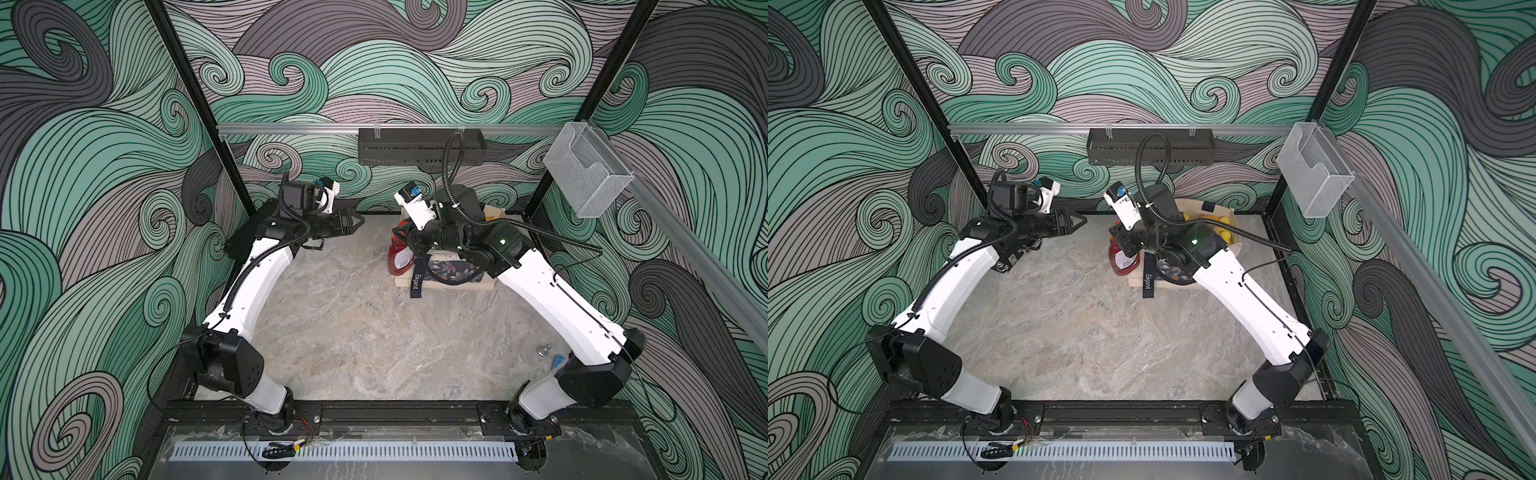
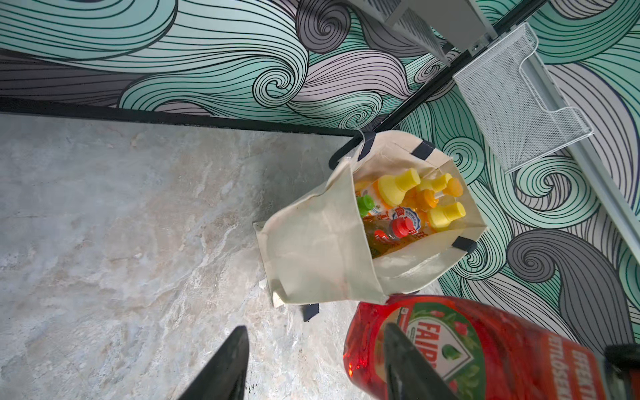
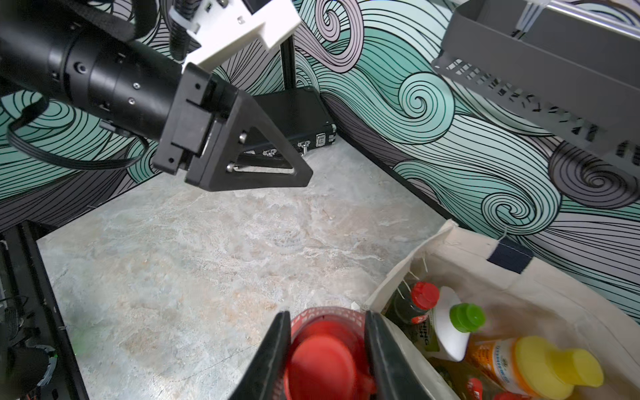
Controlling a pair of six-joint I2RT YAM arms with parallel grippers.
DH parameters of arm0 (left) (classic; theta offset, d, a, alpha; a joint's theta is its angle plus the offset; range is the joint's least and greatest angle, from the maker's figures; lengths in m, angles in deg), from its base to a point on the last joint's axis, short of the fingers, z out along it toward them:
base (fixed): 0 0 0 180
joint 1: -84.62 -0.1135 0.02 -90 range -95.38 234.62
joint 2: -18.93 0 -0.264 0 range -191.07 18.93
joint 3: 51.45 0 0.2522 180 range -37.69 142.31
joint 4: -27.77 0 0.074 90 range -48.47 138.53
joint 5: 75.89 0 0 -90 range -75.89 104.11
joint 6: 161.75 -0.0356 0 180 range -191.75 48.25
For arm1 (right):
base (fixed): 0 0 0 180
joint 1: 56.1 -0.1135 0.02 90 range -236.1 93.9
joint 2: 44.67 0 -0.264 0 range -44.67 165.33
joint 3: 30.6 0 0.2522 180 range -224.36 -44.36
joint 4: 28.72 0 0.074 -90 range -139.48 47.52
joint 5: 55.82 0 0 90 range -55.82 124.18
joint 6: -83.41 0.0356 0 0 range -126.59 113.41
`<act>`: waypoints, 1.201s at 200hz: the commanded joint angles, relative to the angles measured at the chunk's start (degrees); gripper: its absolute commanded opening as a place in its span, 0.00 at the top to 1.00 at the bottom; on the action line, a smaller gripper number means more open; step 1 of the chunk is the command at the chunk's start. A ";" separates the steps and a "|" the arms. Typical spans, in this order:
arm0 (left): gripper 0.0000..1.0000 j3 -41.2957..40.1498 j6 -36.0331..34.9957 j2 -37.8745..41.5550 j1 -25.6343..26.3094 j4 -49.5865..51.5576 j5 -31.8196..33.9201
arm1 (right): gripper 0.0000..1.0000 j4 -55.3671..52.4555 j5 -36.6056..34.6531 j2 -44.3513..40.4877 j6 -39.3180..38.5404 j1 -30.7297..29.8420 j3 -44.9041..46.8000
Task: Pack dish soap into the shopping bag
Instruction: Pick up the bottle of dish soap at the center of the board, then place the bottle of dish soap in the shopping bag.
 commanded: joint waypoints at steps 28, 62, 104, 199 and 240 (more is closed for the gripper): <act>0.39 2.45 -0.78 -2.62 1.34 -0.76 -1.29 | 1.00 2.69 -1.41 -0.75 0.24 0.37 -7.04; 0.37 3.26 -1.14 -4.33 2.32 -0.90 -1.28 | 1.00 1.30 -1.93 0.22 0.28 1.50 -11.19; 0.40 5.39 -2.16 -6.31 3.86 -0.10 -1.28 | 1.00 -0.03 -1.64 2.69 0.06 3.47 -15.85; 0.34 9.09 -3.08 -10.57 7.53 0.10 -1.99 | 1.00 -1.24 -4.84 6.72 0.42 10.13 -21.85; 0.30 9.08 -3.92 -11.94 10.47 0.22 -0.81 | 1.00 -0.61 -6.60 9.02 -0.68 13.12 -22.60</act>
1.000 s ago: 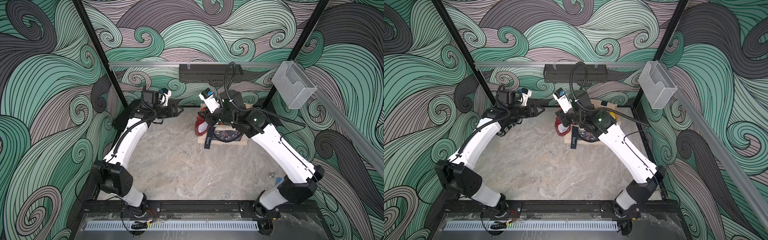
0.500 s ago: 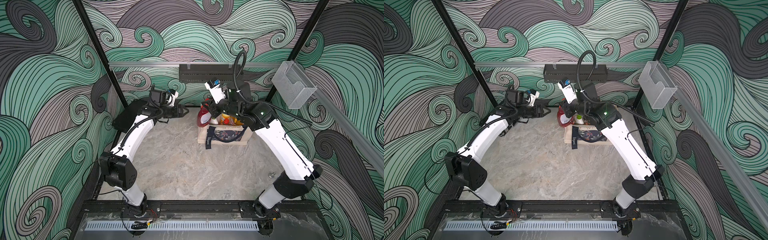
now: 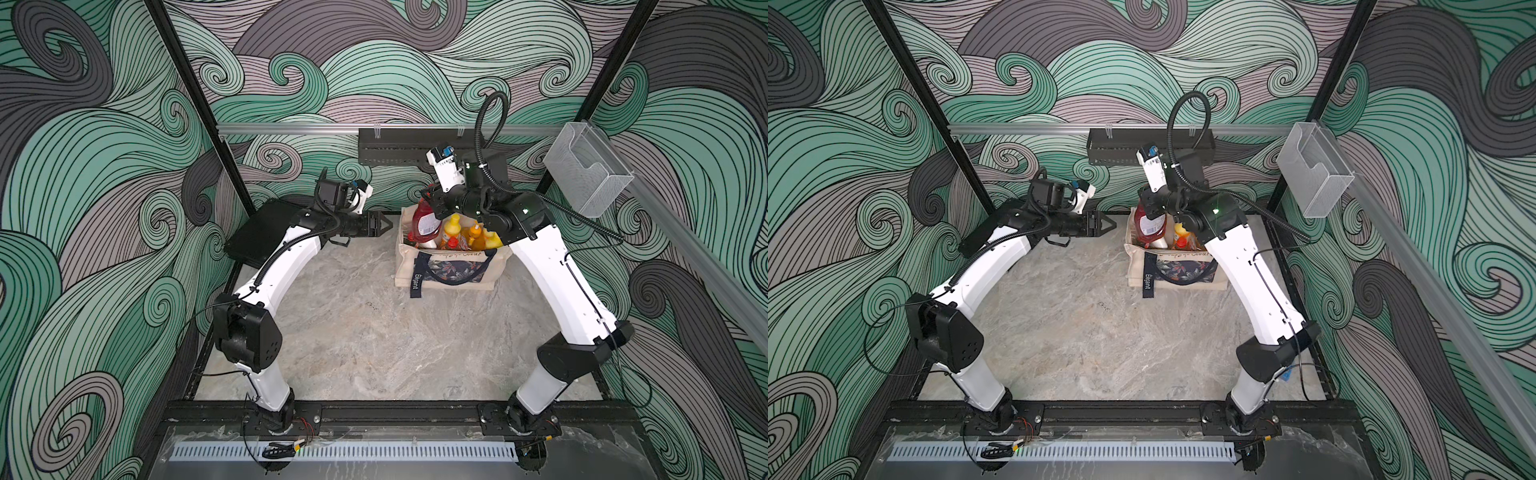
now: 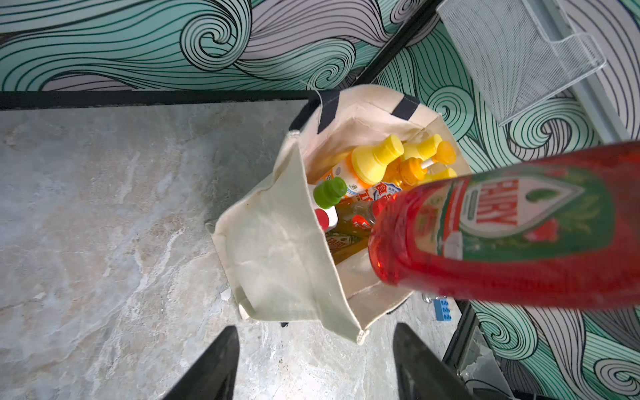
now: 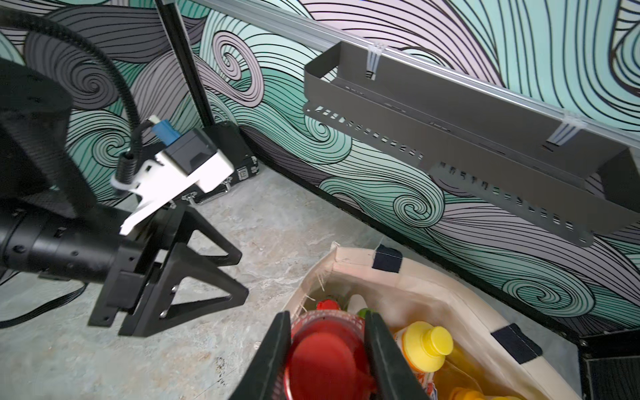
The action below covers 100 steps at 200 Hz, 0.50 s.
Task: Pack dish soap into the shopping bag
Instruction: Place the bottle of dish soap in the shopping bag.
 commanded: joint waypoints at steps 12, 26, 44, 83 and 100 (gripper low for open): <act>0.30 2.46 -1.47 -1.72 2.17 0.61 0.69 | 1.00 7.29 -2.49 1.06 -0.72 2.56 -3.34; 0.30 3.11 -1.59 -2.85 2.25 1.32 1.59 | 1.00 7.96 -2.61 1.50 -0.81 3.28 -2.78; 0.30 4.21 -2.03 -4.26 2.57 2.25 1.84 | 1.00 9.33 -1.78 1.61 -0.77 3.95 -1.41; 0.31 5.09 -3.61 -6.54 4.67 4.77 3.96 | 1.00 11.83 2.24 2.12 0.05 4.48 0.91; 0.34 5.73 -3.61 -7.53 4.70 5.23 3.80 | 1.00 12.22 4.01 1.78 0.82 4.55 1.94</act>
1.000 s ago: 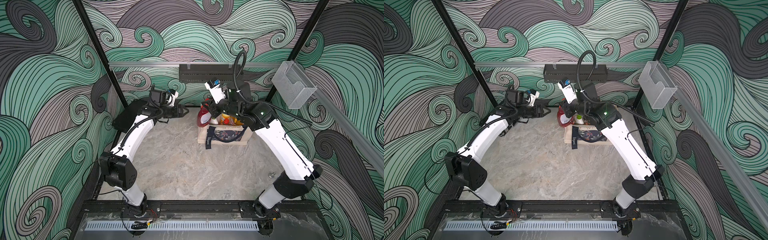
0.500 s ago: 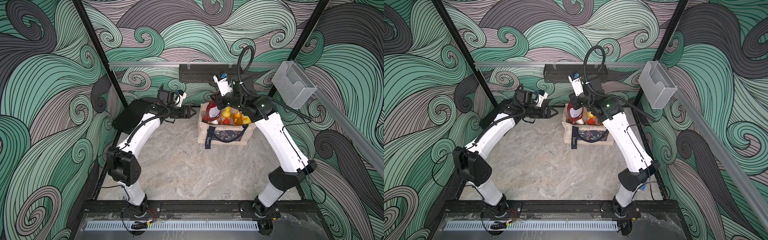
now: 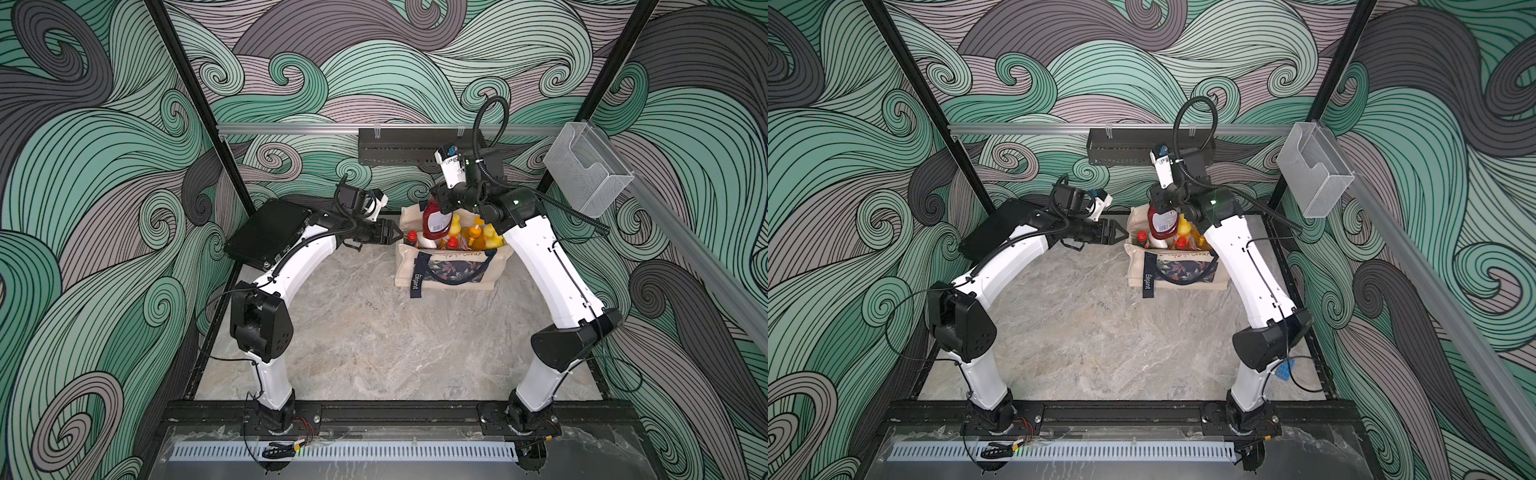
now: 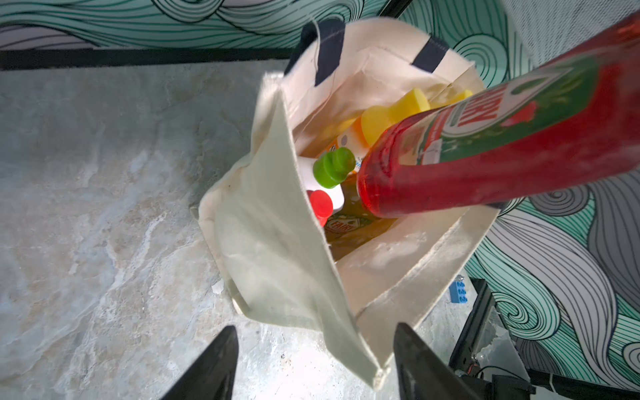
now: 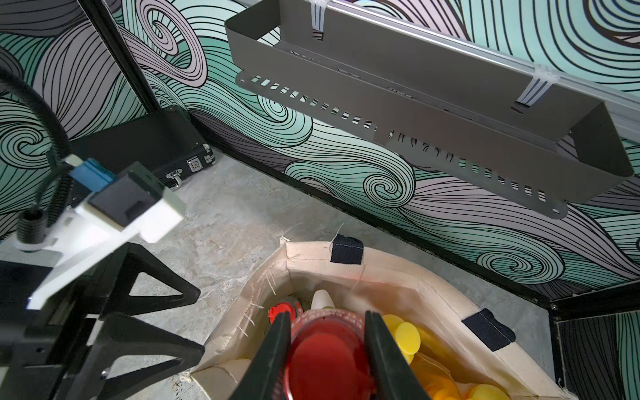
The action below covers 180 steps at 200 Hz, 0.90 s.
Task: Pack dish soap into the shopping bag
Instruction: Place the bottle of dish soap in the shopping bag.
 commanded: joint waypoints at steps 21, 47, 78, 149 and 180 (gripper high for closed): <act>0.42 2.72 -1.49 -1.56 1.14 2.15 0.19 | 1.00 11.07 4.95 -2.63 1.59 -0.04 2.28; 0.51 2.32 -1.56 -1.27 1.84 2.38 0.33 | 1.00 12.20 7.27 -3.44 2.71 -0.04 4.90; 0.71 2.59 -1.96 -1.46 1.81 3.94 0.77 | 1.00 14.97 9.66 -4.37 4.57 -0.07 8.99; 0.88 3.65 -1.48 -0.42 1.88 4.42 0.66 | 1.00 15.43 12.13 -4.77 5.13 -0.91 9.43; 0.89 3.47 -1.64 0.13 1.88 4.35 0.94 | 1.00 15.60 13.48 -4.20 5.14 -1.97 8.97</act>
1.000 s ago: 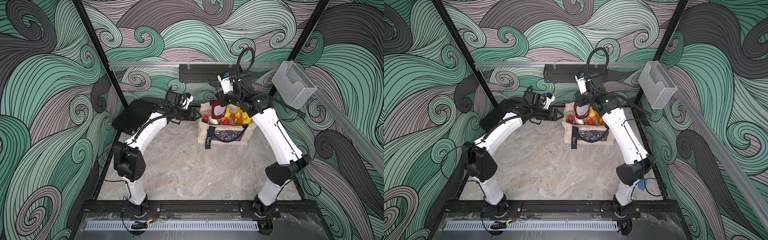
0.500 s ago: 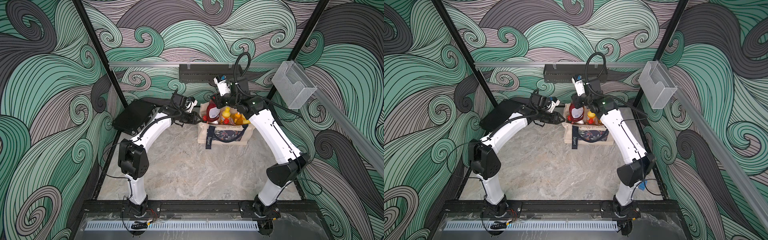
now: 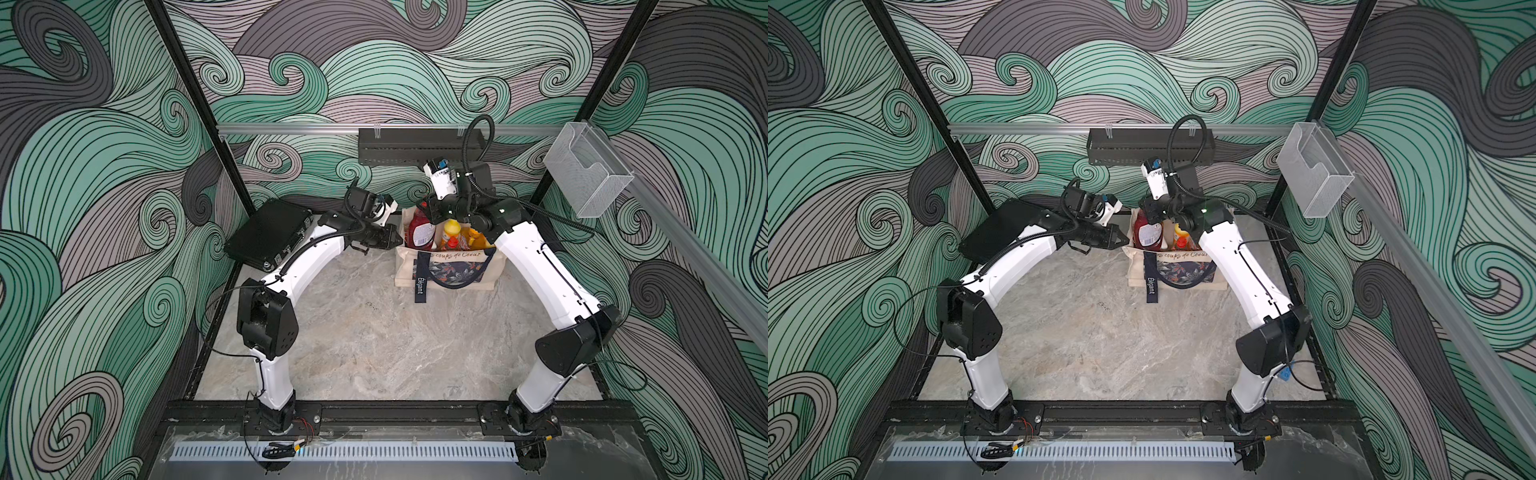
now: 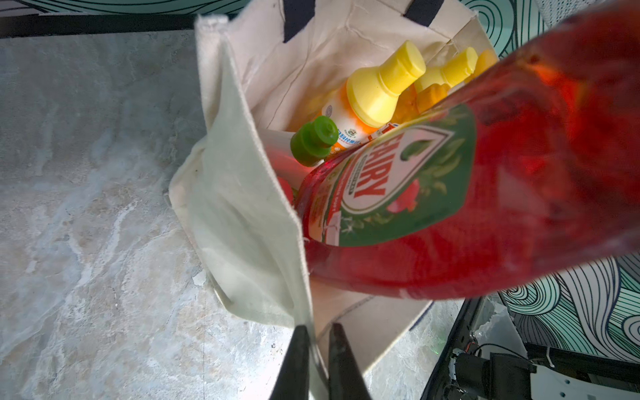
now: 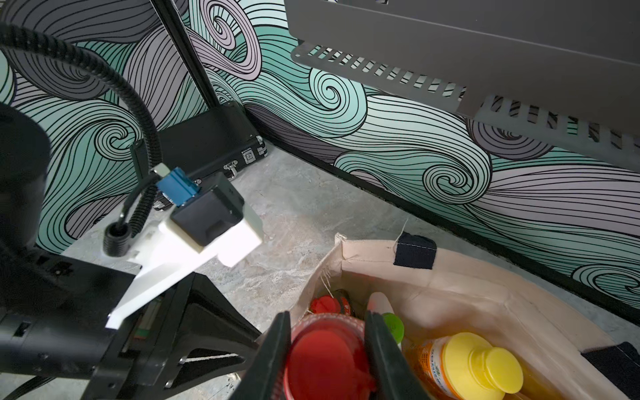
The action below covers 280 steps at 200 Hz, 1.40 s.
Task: Pack dish soap into the shopping bag
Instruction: Place the bottle of dish soap in the shopping bag.
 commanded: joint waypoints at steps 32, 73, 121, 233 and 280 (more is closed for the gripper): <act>1.00 2.05 -0.38 1.51 0.00 2.18 0.71 | 1.00 7.43 2.81 -1.43 1.20 -1.97 -2.43; 1.00 2.15 0.02 1.68 0.00 1.89 -0.44 | 1.00 9.81 1.09 -1.98 1.38 -2.02 1.52; 1.00 1.96 -0.11 2.37 0.00 2.24 -0.70 | 1.00 12.34 -0.79 -3.33 2.08 -2.11 6.92; 1.00 1.53 0.61 4.35 0.04 2.20 -2.29 | 1.00 21.69 -11.50 -7.14 5.40 -3.80 21.57; 1.00 1.17 0.79 4.41 0.01 1.85 -2.20 | 1.00 22.99 -10.29 -6.96 6.92 -4.24 24.49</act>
